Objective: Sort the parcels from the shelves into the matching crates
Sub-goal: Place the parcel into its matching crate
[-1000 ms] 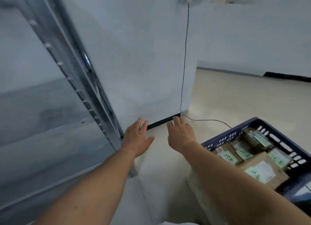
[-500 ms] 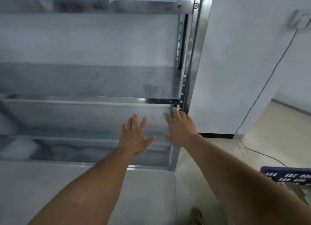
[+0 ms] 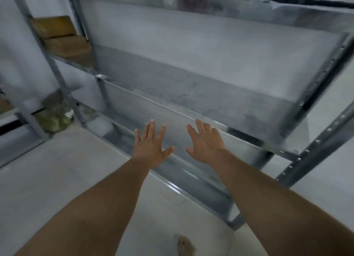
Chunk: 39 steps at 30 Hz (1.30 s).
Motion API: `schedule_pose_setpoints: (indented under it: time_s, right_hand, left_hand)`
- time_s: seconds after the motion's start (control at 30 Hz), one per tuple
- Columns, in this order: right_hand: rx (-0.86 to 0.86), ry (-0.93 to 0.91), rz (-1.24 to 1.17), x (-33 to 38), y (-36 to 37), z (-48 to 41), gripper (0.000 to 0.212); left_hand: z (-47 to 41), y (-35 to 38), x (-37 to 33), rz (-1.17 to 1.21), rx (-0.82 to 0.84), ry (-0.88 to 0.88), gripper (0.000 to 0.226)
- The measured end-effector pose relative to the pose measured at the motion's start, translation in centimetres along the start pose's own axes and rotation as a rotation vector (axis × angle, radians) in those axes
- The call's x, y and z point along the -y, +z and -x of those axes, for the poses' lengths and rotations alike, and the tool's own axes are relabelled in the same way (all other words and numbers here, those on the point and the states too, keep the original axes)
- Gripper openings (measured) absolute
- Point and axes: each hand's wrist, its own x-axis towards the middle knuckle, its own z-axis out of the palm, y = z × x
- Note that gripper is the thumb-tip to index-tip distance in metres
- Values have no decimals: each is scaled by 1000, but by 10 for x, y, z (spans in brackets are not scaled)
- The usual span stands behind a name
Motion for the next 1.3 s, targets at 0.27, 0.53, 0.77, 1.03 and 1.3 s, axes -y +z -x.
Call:
schedule_pose_setpoints:
  time_s: [0.27,0.53,0.77,1.03,1.3]
  right_hand:
    - [-62,-247,-6,12,-18,-119,67]
    - [-134,-404,-74,32,-30,-215,60]
    - [-146,-523,-69,93,-41,-280,61]
    - [-129,-567,-45,189,-54,-361,56]
    - [-162,-554,-33,322,-105,-453,51]
  left_hand:
    - [-66,-24,45,-7,-34,-192,84]
    - [-103,-47,96,3,-88,-360,90]
    - [-128,-57,152,5,-116,-466,91]
    - [-165,-53,273,26,-123,-512,91]
    - [-204,-96,441,19,-149,-473,89]
